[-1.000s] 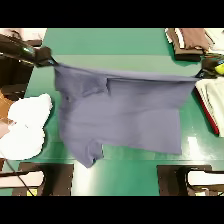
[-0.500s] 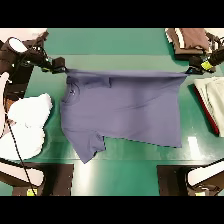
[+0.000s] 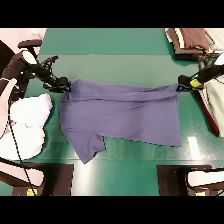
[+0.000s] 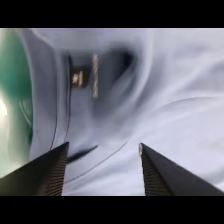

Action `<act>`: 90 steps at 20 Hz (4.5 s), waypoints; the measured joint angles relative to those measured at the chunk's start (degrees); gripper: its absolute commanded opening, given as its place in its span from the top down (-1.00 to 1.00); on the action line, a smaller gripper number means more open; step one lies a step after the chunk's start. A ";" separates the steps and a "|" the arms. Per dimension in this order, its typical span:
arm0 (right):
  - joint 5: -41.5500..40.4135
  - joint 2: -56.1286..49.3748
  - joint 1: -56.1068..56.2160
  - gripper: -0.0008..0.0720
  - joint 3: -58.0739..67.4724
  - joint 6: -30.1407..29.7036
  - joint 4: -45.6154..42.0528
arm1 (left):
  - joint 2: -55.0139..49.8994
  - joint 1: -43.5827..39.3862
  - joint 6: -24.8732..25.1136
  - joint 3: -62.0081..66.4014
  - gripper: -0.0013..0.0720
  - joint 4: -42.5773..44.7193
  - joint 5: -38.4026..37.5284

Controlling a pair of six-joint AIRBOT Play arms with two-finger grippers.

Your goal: Fold the shirts.

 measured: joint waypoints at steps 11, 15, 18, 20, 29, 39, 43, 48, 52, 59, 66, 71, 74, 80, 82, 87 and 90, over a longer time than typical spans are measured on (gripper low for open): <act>3.06 19.21 -3.54 -0.37 -12.15 -2.05 0.79 | 28.06 -0.09 -2.95 -31.32 -0.48 4.52 -1.18; 0.17 25.11 -3.91 -0.35 -18.45 -2.27 1.97 | 39.15 -0.11 -5.05 -48.48 -0.48 1.29 1.79; -0.85 26.99 -4.00 -0.35 -21.00 -2.56 2.64 | 42.49 -0.11 -4.81 -56.04 -0.48 -4.44 5.66; -1.11 27.61 -4.02 -0.35 -21.81 -2.67 2.99 | 43.45 -0.11 -4.22 -59.14 -0.48 -7.52 8.35; 2.03 28.11 -5.55 -0.35 -23.74 -4.50 0.96 | 44.48 -0.09 -2.71 -61.18 0.90 -14.97 12.48; 5.05 27.45 -20.59 -0.29 -49.48 -6.05 0.52 | 47.17 -0.09 -1.62 -54.73 0.90 -14.69 9.18; 3.69 25.09 -16.44 0.65 -52.72 -6.86 5.62 | 47.32 -0.09 -1.49 -54.25 0.90 -14.58 8.48; 2.32 29.44 -11.93 0.93 -50.21 -7.23 4.26 | 51.89 -0.09 -2.38 -53.05 0.91 -12.02 2.82; 9.29 37.90 -11.06 0.93 -45.97 -7.26 -1.29 | 59.67 -0.13 -6.23 -51.56 0.91 -9.11 -6.58; 10.71 36.48 -6.47 0.93 -33.07 -6.97 -4.68 | 58.75 -0.11 -6.56 -45.24 0.91 -7.58 -5.05; 6.12 14.91 -3.80 0.93 -12.94 -6.03 -3.19 | 36.37 -0.13 0.94 -33.66 0.90 -7.32 11.37; 5.14 2.38 -3.56 0.56 -2.25 -5.68 1.14 | 22.10 -0.13 3.69 -25.42 0.09 -7.52 18.05; 4.28 -1.88 -3.74 -0.11 1.53 -5.66 5.38 | 18.67 -0.09 4.07 -22.71 -0.18 -8.26 19.47; 6.82 -3.48 -9.42 -0.51 4.15 -8.04 8.44 | 16.87 -0.15 4.39 -18.10 0.87 -10.69 14.40; 7.96 -3.58 -12.20 -0.51 3.28 -8.57 9.05 | 16.72 -0.85 4.42 -17.62 0.90 -11.85 13.49; 6.97 -5.49 -17.38 -0.51 -4.74 -11.30 13.57 | 16.46 -8.09 4.31 -17.20 0.90 -13.64 15.34; 4.83 -7.39 -17.64 -0.44 -9.31 -13.18 18.49 | 15.41 -14.05 2.56 -17.14 0.90 -13.86 19.54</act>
